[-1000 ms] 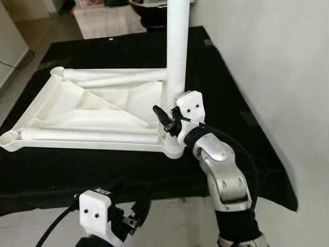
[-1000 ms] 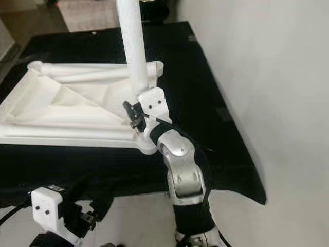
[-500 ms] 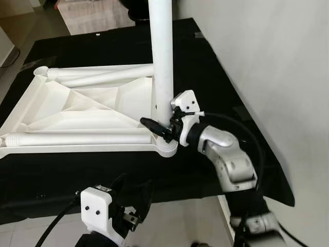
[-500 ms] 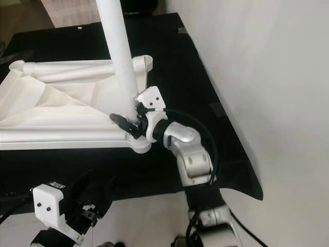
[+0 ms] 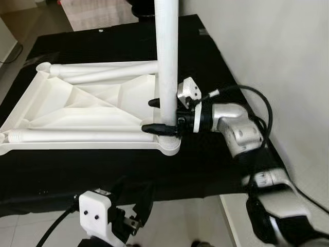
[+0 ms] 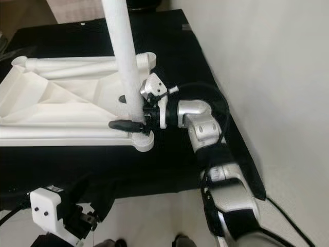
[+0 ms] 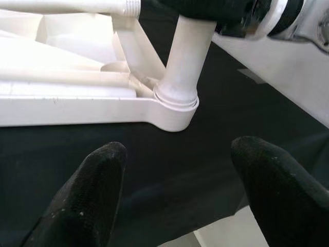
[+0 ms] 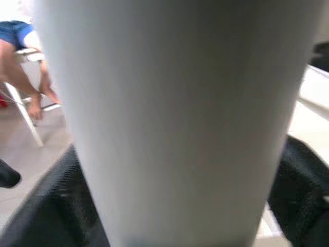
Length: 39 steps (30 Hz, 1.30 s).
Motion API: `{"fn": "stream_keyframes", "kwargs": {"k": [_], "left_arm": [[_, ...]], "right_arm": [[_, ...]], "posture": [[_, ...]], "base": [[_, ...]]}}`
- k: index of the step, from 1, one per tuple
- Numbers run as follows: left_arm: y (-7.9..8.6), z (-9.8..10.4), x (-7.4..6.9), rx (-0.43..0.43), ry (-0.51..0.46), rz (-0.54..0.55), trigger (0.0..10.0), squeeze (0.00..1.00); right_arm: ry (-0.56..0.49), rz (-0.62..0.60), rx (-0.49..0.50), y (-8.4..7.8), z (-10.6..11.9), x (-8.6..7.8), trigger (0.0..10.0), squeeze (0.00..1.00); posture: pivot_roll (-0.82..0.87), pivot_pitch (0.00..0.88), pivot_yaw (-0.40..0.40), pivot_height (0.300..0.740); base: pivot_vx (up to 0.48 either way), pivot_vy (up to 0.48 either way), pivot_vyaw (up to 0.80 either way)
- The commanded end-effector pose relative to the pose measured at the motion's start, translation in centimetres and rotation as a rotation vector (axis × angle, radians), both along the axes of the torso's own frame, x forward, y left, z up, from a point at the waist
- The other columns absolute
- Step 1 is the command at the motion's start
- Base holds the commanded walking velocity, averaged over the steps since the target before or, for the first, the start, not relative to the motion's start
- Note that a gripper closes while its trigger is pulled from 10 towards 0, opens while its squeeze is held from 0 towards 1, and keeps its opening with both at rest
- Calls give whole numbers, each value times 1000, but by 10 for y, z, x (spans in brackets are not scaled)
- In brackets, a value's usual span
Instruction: Building children table
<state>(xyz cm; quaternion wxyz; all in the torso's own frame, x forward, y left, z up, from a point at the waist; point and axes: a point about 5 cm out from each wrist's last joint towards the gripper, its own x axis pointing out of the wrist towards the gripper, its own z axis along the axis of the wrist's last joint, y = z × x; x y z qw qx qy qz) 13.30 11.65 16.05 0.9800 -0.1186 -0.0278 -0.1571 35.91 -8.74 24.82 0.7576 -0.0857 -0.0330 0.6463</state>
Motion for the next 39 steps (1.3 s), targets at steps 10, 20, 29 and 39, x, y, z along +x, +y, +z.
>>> {"fn": "stream_keyframes", "kwargs": {"k": [10, 20, 29, 39], "left_arm": [[0, -2, -3, 15, 25, -1, 10000, 0], [0, -2, -3, 10, 24, 0, 10000, 0], [4, -8, 7, 9, 24, -8, 10000, 0], [5, -9, 7, 16, 21, 12, 10000, 0]], "right_arm": [[22, 132, 1, 3, 5, 5, 0, 0], [23, -147, -59, -11, -15, 11, 0, 0], [182, -897, 57, 35, -78, -56, 0, 0], [136, -847, 33, 39, -66, -41, 10000, 0]], "posture": [[159, 246, 38, 740], [121, 236, 22, 740], [75, 188, 56, 740], [89, 175, 48, 740]], "base": [[0, 0, 0], [0, 0, 0], [0, 0, 0], [0, 0, 0]]}}
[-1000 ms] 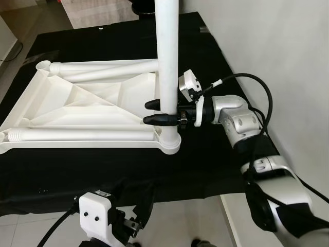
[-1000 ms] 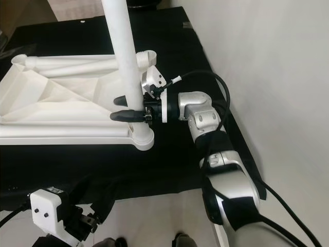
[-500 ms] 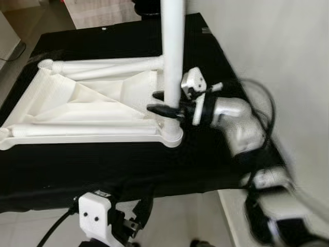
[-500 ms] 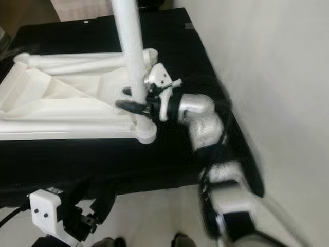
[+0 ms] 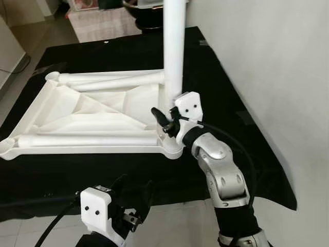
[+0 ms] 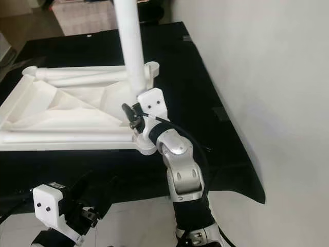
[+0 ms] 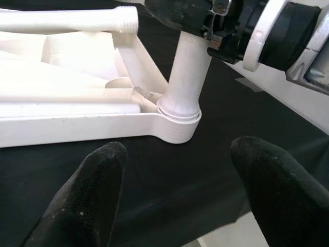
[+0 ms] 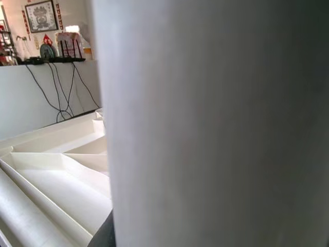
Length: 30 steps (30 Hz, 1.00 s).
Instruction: Building children table
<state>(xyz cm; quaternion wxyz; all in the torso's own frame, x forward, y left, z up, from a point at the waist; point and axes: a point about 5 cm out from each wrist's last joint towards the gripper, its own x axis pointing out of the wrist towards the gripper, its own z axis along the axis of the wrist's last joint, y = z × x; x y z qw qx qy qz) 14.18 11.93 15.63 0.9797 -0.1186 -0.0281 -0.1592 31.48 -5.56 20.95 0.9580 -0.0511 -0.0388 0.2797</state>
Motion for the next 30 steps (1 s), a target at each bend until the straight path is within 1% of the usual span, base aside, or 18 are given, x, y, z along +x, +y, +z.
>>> {"fn": "stream_keyframes", "kwargs": {"k": [1, 2, 3, 4, 5, 6, 8, 9, 11, 12, 13, 16, 18, 21, 22, 23, 26, 30], "left_arm": [[2, -4, -2, 16, 22, 16, 10000, 0], [2, -4, -3, 16, 20, 18, 10000, 0], [2, -3, -3, 16, 20, 14, 10000, 0], [2, -3, -3, 16, 20, 14, 10000, 0], [2, -3, -4, 15, 20, 11, 10000, 0], [2, -3, -4, 15, 20, 11, 10000, 0], [1, -2, -4, 12, 21, 3, 10000, 0], [1, -2, -4, 12, 21, 3, 10000, 0], [-1, -2, -4, 9, 21, -1, 10000, 0], [-1, -2, -4, 9, 21, -1, 10000, 0], [-1, -1, -5, 8, 21, -1, 10000, 0], [-2, -1, -6, 8, 21, -1, 10000, 0], [-3, 1, -9, 9, 21, 0, 10000, 0], [-4, 1, -10, 11, 22, 0, 10000, 0], [-4, 1, -12, 13, 24, 1, 10000, 0], [-4, 2, -13, 14, 25, 2, 10000, 0], [-4, 2, -13, 15, 26, 2, 10000, 0], [-4, 2, -13, 14, 27, 1, 10000, 0]], "right_arm": [[168, -3, -20, 7, -27, 3, 10000, 0], [163, -4, -26, 6, -23, 3, 10000, 0], [137, 113, -6, 7, -14, 5, 10000, 1000], [137, 113, -6, 7, -14, 5, 10000, 1000], [117, 199, 9, 8, -6, 5, 10000, 1000], [117, 199, 9, 8, -6, 5, 10000, 1000], [38, 405, 30, 3, 16, 6, 10000, 1000], [38, 405, 30, 3, 16, 6, 10000, 1000], [-15, 604, -18, -7, 29, 9, 10000, 1000], [-15, 604, -18, -7, 29, 9, 10000, 1000], [-32, 686, -68, -13, 33, 13, 10000, 0], [-36, 742, -109, -18, 35, 18, 10000, 0], [-13, 839, -166, -26, 38, 27, 10000, 0], [-5, 859, -204, -29, 38, 32, 10000, 0], [5, 873, -213, -32, 40, 36, 5216, 0], [10, 880, -216, -35, 45, 40, 0, 0], [12, 888, -214, -36, 48, 42, 0, 0], [28, 953, -213, -43, 52, 44, 0, 0]], "posture": [[89, 175, 48, 740], [90, 179, 47, 740], [92, 187, 50, 740], [92, 187, 50, 740], [93, 187, 49, 740], [93, 187, 49, 740], [95, 193, 49, 740], [95, 193, 49, 740], [101, 198, 44, 740], [101, 198, 44, 740], [114, 204, 38, 740], [119, 212, 36, 740], [140, 223, 32, 740], [150, 227, 30, 740], [153, 231, 29, 740], [151, 236, 29, 740], [151, 236, 29, 740], [133, 241, 24, 740]], "base": [[0, 0, 0], [0, 0, 0], [0, 0, 0], [0, 0, 0], [0, 0, 0], [0, 0, 0], [0, 0, 0], [0, 0, 0], [0, 0, 0], [0, 0, 0], [0, 0, 0], [0, 0, 0], [0, 0, 0], [0, 0, 0], [0, 0, 0], [0, 0, 0], [0, 0, 0], [0, 0, 0]]}}
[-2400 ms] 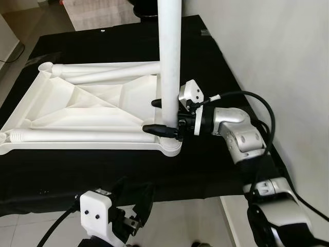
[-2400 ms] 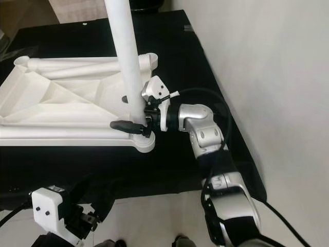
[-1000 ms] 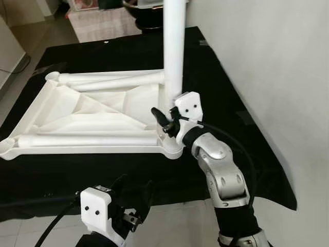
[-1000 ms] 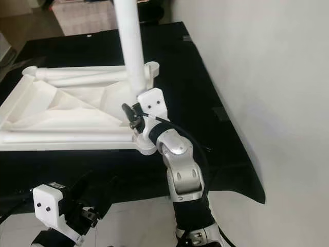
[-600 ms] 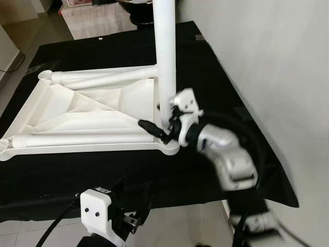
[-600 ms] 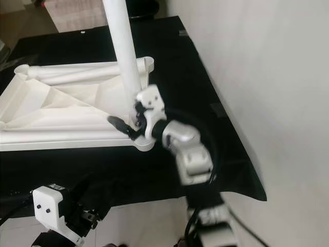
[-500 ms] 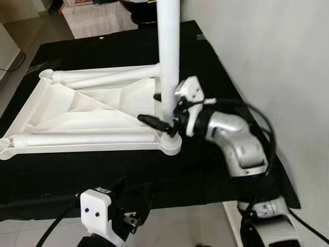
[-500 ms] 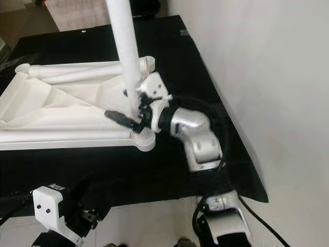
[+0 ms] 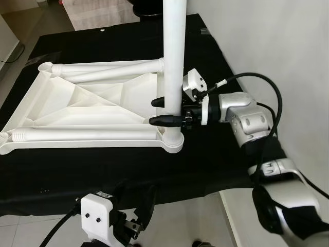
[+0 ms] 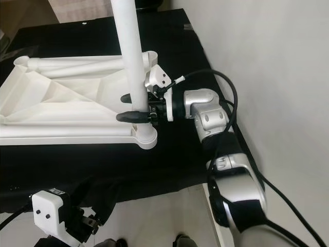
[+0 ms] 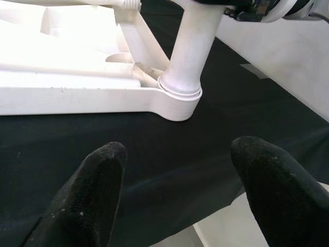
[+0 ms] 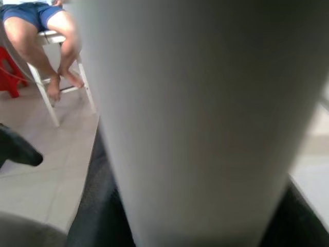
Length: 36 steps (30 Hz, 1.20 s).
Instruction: Building children table
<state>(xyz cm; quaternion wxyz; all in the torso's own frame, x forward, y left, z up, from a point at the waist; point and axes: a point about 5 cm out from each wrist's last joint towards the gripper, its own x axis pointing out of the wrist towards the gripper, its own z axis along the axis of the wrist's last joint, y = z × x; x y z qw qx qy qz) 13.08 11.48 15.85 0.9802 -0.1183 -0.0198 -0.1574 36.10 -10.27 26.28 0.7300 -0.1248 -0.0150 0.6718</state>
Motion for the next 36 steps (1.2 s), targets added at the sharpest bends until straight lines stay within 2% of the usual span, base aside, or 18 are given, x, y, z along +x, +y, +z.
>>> {"fn": "stream_keyframes", "kwargs": {"k": [1, 7, 10, 12, 13, 14, 15, 16, 17, 18, 19, 23, 25, 27, 28, 31, 32, 36], "left_arm": [[0, -1, -2, 10, 11, -1, 10000, 0], [0, -1, 0, 9, 9, 1, 10000, 0], [-1, -1, 1, 7, 6, 2, 10000, 0], [-1, -1, 1, 7, 4, 4, 10000, 0], [-1, -1, 1, 7, 4, 4, 10000, 0], [0, -1, 1, 8, 3, 5, 10000, 0], [2, -1, 1, 10, 1, 8, 10000, 0], [2, -1, 1, 10, 1, 8, 10000, 0], [3, -1, 3, 11, -1, 8, 10000, 0], [3, -1, 3, 11, -1, 8, 10000, 0], [3, -2, 5, 10, -2, 3, 10000, 0], [3, -3, 7, 9, -1, -2, 10000, 0], [3, -5, 11, 8, -3, -5, 10000, 0], [3, -5, 11, 8, -3, -5, 10000, 0], [3, -5, 12, 11, -9, 12, 10000, 0], [4, -4, 11, 12, -13, 26, 10000, 0], [4, -4, 10, 12, -13, 27, 10000, 0], [4, -4, 9, 10, -12, 24, 10000, 0]], "right_arm": [[8, 60, 0, 2, 0, -2, 0, 0], [-6, 60, 25, -7, -1, 0, 0, 0], [-24, -113, 66, -16, -9, -1, 0, 0], [56, -357, 133, -14, -23, -5, 0, 0], [56, -357, 133, -14, -23, -5, 0, 0], [-2, -618, 133, -6, -36, -8, 0, 0], [-33, -1004, 161, -8, -51, -21, 0, 0], [-33, -1004, 161, -8, -51, -21, 0, 0], [-23, -1059, 103, 3, -70, -46, 0, 0], [-23, -1059, 103, 3, -70, -46, 0, 0], [32, -1048, 95, 19, -84, -67, 0, 0], [63, -973, 100, 35, -89, -75, 0, 0], [83, -865, 114, 55, -89, -69, 0, 0], [83, -865, 114, 55, -89, -69, 0, 0], [75, -826, 131, 59, -80, -62, 10000, 0], [67, -791, 143, 61, -70, -59, 10000, 0], [55, -764, 153, 60, -64, -57, 10000, 1000], [55, -691, 159, 60, -57, -53, 10000, 1000]], "posture": [[122, 239, 24, 740], [111, 236, 23, 740], [108, 235, 16, 740], [105, 236, 10, 740], [105, 236, 10, 740], [93, 238, 10, 740], [87, 240, 13, 740], [87, 240, 13, 740], [74, 244, 31, 740], [74, 244, 31, 740], [69, 227, 36, 740], [76, 206, 37, 740], [81, 195, 29, 740], [81, 195, 29, 740], [81, 194, 28, 740], [78, 190, 25, 740], [82, 193, 23, 740], [82, 194, 23, 740]], "base": [[0, 0, 0], [0, 0, 0], [0, 0, 0], [0, 0, 0], [0, 0, 0], [0, 0, 0], [0, 0, 0], [0, 0, 0], [0, 0, 0], [0, 0, 0], [0, 0, 0], [0, 0, 0], [0, 0, 0], [0, 0, 0], [0, 0, 0], [0, 0, 0], [0, 0, 0], [0, 0, 0]]}}
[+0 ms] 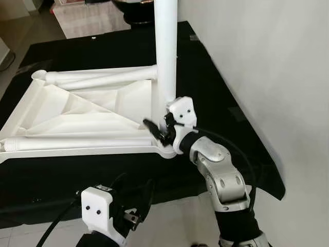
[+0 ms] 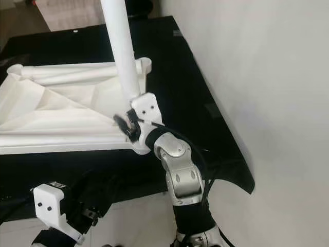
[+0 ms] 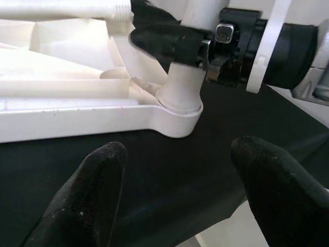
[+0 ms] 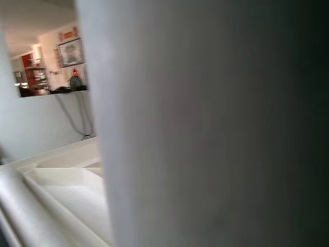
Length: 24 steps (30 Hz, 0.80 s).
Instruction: Building children table
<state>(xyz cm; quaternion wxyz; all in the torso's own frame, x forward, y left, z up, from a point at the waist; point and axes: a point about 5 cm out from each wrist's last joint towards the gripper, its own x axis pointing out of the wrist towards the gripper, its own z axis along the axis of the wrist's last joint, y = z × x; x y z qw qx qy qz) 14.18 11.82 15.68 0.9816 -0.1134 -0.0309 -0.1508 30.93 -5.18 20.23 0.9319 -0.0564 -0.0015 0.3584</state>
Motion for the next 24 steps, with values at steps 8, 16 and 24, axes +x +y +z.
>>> {"fn": "stream_keyframes", "kwargs": {"k": [8, 16, 24], "left_arm": [[-4, -2, -5, -5, 16, -4, 10000, 0], [-5, -1, -9, -5, 21, -5, 10000, 0], [-5, 0, -12, -3, 26, -4, 10000, 0]], "right_arm": [[-33, 555, -6, -4, 31, 24, 10000, 1000], [-35, 741, -36, -9, 50, 41, 10000, 0], [-4, 910, -45, -10, 61, 49, 0, 0]], "posture": [[100, 204, 19, 740], [119, 217, 18, 740], [120, 227, 19, 740]], "base": [[0, 0, 0], [0, 0, 0], [0, 0, 0]]}}
